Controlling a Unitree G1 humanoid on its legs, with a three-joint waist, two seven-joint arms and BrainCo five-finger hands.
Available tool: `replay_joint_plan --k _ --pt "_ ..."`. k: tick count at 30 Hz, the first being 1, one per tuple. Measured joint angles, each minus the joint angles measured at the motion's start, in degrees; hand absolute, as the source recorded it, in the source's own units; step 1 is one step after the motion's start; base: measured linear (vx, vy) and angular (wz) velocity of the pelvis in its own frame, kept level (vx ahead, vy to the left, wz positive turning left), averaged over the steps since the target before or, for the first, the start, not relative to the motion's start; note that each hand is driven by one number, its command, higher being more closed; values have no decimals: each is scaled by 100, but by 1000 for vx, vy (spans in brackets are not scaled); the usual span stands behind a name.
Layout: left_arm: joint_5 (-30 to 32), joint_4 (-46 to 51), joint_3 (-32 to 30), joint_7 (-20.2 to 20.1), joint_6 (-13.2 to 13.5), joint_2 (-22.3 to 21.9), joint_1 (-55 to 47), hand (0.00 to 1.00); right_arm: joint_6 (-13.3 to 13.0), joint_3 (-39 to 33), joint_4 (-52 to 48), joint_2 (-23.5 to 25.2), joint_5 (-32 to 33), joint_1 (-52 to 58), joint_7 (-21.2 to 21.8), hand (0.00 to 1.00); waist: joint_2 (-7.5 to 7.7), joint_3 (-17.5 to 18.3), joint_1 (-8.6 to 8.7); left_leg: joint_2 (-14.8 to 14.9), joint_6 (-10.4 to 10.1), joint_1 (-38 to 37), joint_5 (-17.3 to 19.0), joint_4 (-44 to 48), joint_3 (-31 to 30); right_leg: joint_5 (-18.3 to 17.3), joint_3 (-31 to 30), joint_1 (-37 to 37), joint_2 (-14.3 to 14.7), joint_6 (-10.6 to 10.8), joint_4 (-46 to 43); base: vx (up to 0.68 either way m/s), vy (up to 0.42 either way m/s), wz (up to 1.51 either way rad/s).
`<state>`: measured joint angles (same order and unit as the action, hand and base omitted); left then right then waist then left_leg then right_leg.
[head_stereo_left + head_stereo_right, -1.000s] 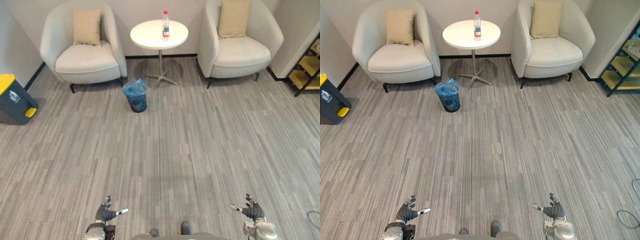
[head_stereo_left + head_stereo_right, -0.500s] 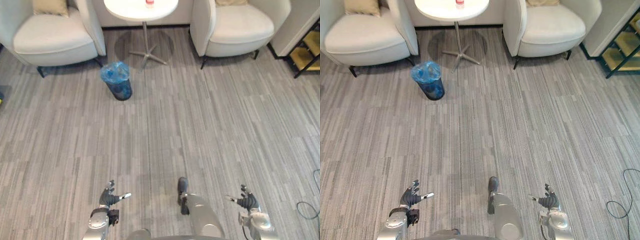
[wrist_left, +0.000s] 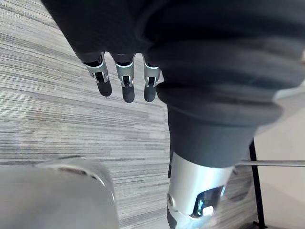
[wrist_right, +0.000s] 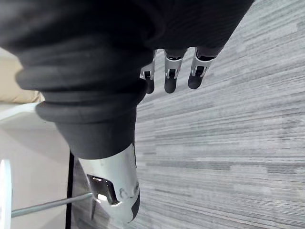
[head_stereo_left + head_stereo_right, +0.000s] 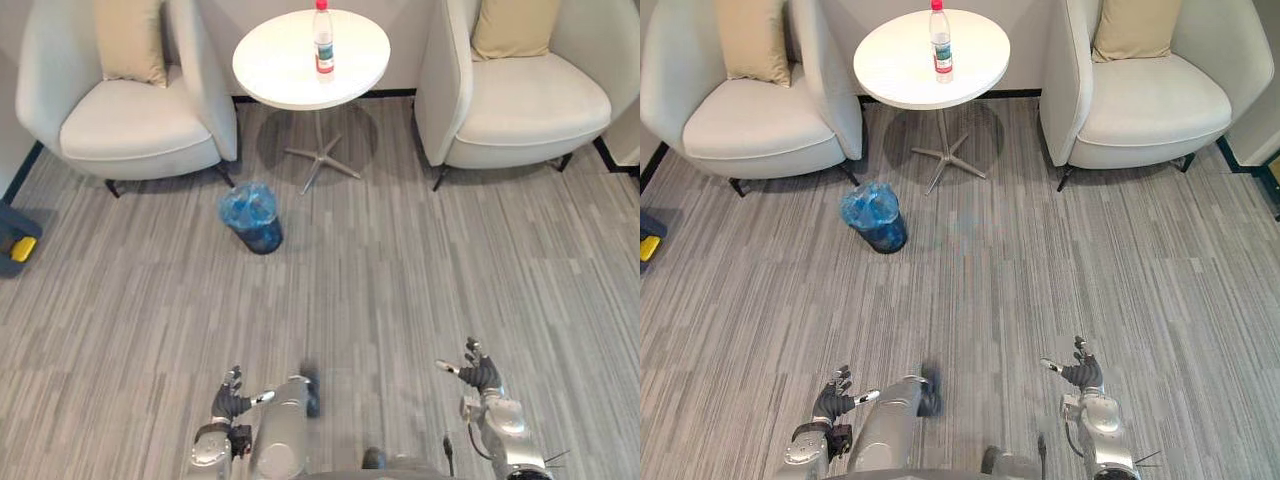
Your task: Gather rubbish on tea table into small bin, then transfer packed bag to large trash can.
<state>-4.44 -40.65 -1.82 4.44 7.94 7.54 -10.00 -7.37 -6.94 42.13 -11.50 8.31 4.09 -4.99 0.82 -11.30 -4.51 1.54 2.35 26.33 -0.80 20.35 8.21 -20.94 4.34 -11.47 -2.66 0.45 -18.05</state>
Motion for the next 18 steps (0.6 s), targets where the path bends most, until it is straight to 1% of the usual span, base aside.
replay_joint_plan --k 1,2,3,4,5,6,7,8,9,10,11,12,13,14,15,16,17,18 --pt "1 -6 32 -10 2 12 -1 0 0 2 45 26 0 24 -4 0 100 48 60 -75 66 -62 144 46 -13 70 -7 276 -112 187 -698 694 163 29" --pt "0 -70 61 -12 -5 52 44 0 0 3 182 79 -3 40 -4 0 272 70 157 -263 165 -298 421 70 -34 619 -124 819 -329 919 -2156 839 165 34" --pt "-4 -109 156 -6 -29 143 109 0 14 7 291 134 -33 39 -1 0 348 50 236 -369 237 -625 650 103 -78 901 -276 1343 -448 1189 -3493 827 153 26" --pt "-6 -114 184 -5 -48 158 130 0 25 17 341 145 -74 39 2 0 334 38 232 -372 254 -829 796 121 -78 860 -263 1572 -486 1086 -3988 663 115 2" --pt "-19 -111 184 21 -50 164 129 0 49 86 367 159 -163 34 7 0 257 11 241 -365 296 -1356 1003 30 -94 679 -58 1881 -576 718 -4504 634 117 -1" --pt "-78 -96 184 68 -46 161 147 0 44 140 357 162 -219 41 22 0 144 21 299 -352 307 -1880 1157 -200 -209 500 268 2147 -646 431 -4444 633 102 13" --pt "-119 -91 181 74 -34 164 171 0 43 147 357 165 -219 41 22 0 98 35 376 -340 313 -2075 1213 -315 -284 435 425 2312 -640 339 -4272 597 47 46" --pt "-166 -100 172 74 -10 170 271 0 42 189 360 127 -219 14 21 0 3 9 415 -272 296 -2429 1290 -531 -412 346 680 2617 -561 235 -3547 463 -4 45" --pt "-173 -99 167 74 3 173 311 0 42 237 365 96 -219 -2 22 0 -41 -15 414 -240 291 -2576 1317 -602 -458 346 732 2753 -497 233 -3032 575 -44 60" --pt "-175 -122 168 72 5 175 408 0 41 250 370 48 -222 -21 27 0 -91 -42 447 -173 229 -2787 1379 -748 -645 470 740 2987 -354 337 -1770 580 -93 65" --pt "-174 -168 167 69 10 188 480 0 48 242 374 33 -222 -19 26 0 -77 -49 507 -164 188 -2915 1402 -848 -798 803 578 3078 -275 440 -703 821 -196 119" --pt "-169 -221 162 74 10 213 501 0 64 235 379 18 -224 -4 26 0 20 -59 604 -183 12 -3135 1514 -961 -1043 1540 142 3163 -246 595 717 709 -215 112" --pt "-167 -259 161 74 9 221 492 0 88 232 379 16 -227 -3 25 0 52 -74 618 -179 -90 -3247 1602 -959 -1093 1813 -49 3189 -246 677 871 606 -226 110" --pt "-166 -332 153 83 6 215 447 0 125 232 381 15 -234 22 23 0 73 -71 643 -125 -215 -3394 1745 -896 -1196 2325 -184 3132 -221 644 801 523 -243 81" --pt "-159 -396 144 86 4 144 377 0 138 231 383 -9 -244 42 25 0 -43 -40 677 85 -363 -3438 1873 -599 -1344 2622 -194 3050 -75 336 566 533 -252 65" --pt "-158 -394 140 80 9 118 340 0 141 237 364 -8 -247 11 25 0 -102 -19 660 177 -379 -3325 1864 -300 -1362 2452 -105 3045 -9 261 420 746 -382 57" --pt "-144 -393 85 88 4 47 346 0 134 245 188 18 -245 -15 22 0 -160 -71 635 296 -594 -2905 1728 756 -1316 2208 96 2933 55 106 187 579 -315 54" --pt "-142 -372 -16 83 -3 -97 341 0 127 273 -82 24 -209 43 18 0 -264 -139 640 555 -743 -2337 1215 2264 -1087 1984 234 2606 194 -50 122 553 -309 53"
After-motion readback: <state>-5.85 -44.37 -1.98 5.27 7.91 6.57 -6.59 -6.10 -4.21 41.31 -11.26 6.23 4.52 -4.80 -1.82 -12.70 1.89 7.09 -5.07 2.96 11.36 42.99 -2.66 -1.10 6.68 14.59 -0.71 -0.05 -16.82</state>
